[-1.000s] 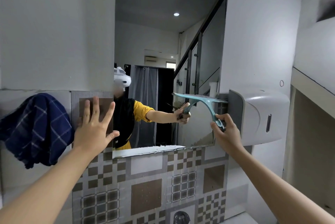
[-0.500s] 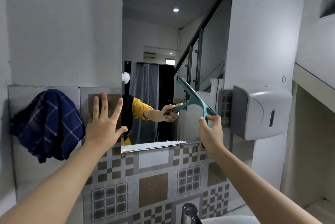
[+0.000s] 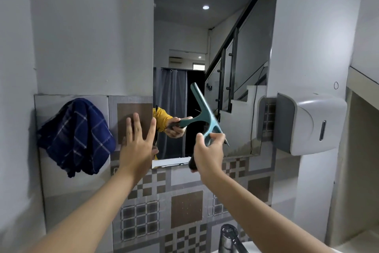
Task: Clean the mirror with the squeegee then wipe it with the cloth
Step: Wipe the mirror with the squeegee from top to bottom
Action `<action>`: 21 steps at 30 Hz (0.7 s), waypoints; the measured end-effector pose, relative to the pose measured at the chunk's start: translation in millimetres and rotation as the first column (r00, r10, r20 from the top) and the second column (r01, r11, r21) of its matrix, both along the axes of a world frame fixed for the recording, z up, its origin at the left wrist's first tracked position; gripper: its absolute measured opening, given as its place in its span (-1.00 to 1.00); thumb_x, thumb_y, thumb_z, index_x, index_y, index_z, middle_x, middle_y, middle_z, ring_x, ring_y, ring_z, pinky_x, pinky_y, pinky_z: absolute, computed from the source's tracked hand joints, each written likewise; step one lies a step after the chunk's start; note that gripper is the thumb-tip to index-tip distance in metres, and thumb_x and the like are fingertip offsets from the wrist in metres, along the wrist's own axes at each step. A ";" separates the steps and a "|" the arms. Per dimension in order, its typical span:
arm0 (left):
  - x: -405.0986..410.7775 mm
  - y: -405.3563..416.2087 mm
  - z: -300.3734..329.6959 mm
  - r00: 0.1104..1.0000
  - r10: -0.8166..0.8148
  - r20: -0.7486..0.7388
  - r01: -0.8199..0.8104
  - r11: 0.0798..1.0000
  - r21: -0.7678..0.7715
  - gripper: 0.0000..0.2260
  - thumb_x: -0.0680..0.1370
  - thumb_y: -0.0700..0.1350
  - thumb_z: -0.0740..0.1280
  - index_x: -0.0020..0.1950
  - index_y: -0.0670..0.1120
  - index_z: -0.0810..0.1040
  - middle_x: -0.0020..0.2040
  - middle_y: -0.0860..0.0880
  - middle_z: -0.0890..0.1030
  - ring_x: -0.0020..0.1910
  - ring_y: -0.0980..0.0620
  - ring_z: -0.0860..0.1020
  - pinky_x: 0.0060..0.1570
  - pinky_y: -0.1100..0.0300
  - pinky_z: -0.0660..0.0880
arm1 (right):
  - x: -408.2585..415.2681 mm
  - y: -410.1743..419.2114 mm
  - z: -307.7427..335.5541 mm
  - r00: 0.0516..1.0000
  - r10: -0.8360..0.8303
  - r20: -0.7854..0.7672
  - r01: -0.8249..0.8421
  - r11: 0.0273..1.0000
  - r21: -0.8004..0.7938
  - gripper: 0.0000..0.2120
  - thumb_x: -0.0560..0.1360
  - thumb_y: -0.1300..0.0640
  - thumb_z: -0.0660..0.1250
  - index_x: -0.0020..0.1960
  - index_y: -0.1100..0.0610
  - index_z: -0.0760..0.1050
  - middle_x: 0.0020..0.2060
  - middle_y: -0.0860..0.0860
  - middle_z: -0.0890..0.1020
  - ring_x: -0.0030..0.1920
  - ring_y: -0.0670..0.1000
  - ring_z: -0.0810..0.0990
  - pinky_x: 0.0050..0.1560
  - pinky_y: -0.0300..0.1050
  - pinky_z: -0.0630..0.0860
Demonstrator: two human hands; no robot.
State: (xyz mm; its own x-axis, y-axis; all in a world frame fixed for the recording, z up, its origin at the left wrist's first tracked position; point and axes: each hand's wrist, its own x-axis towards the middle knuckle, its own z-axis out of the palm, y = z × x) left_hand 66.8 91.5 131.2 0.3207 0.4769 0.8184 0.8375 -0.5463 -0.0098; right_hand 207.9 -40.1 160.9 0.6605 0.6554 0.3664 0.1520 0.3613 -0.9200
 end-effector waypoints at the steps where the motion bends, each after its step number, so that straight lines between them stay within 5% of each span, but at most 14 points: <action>1: -2.2 -1.3 -2.8 1.000 -0.004 -0.017 0.005 1.000 0.027 -0.22 0.46 -0.01 0.38 0.52 -0.07 -0.03 0.49 -0.32 -0.12 0.46 -0.36 -0.13 0.23 -0.28 0.34 | -7.1 -0.1 -1.9 1.000 0.005 0.030 -0.005 1.000 0.002 -0.85 0.59 0.09 0.20 0.10 0.07 0.25 -0.29 0.04 0.46 -0.37 -0.03 0.44 -0.37 -0.08 0.48; 7: -11.7 -3.6 -19.8 0.995 0.029 -0.095 -0.021 0.996 0.091 -0.12 0.30 -0.03 0.53 0.50 -0.11 0.13 0.45 -0.41 0.08 0.44 -0.38 0.10 0.30 -0.10 0.21 | -36.9 12.4 -13.5 0.998 0.048 0.046 -0.049 0.998 0.029 -0.84 0.57 0.06 0.21 0.09 -0.02 0.23 -0.32 0.06 0.46 -0.42 -0.01 0.42 -0.42 -0.07 0.46; 13: -14.3 -4.7 -30.3 0.997 -0.070 -0.027 0.070 0.998 0.007 -0.08 0.29 -0.09 0.54 0.51 -0.06 0.08 0.49 -0.35 0.03 0.45 -0.34 0.05 0.05 -0.10 0.53 | -47.4 14.4 -32.1 0.966 0.017 0.258 -0.041 0.995 0.088 -0.82 0.58 0.09 0.25 0.10 0.01 0.26 -0.39 -0.02 0.43 -0.50 -0.12 0.35 -0.53 -0.36 0.29; 16: -18.9 -4.4 -32.8 0.996 -0.078 -0.050 0.079 0.997 0.011 -0.07 0.28 -0.12 0.56 0.51 -0.08 0.09 0.49 -0.35 0.05 0.45 -0.33 0.07 -0.01 -0.04 0.57 | -42.7 13.5 -40.9 0.934 -0.020 0.357 -0.017 0.995 0.102 -0.83 0.57 0.11 0.27 0.08 0.02 0.28 -0.38 -0.04 0.44 -0.52 -0.15 0.33 -0.54 -0.34 0.31; 21: -23.1 3.5 -36.3 0.992 -0.045 -0.120 0.052 0.997 0.053 -0.10 0.26 0.02 0.56 0.49 -0.07 0.17 0.47 -0.37 0.09 0.44 -0.36 0.10 0.25 -0.14 0.24 | -11.3 7.5 -59.0 0.832 -0.098 0.546 0.041 0.992 0.117 -0.77 0.54 0.16 0.34 0.15 0.05 0.38 -0.32 -0.06 0.55 -0.58 -0.11 0.36 -0.56 -0.25 0.33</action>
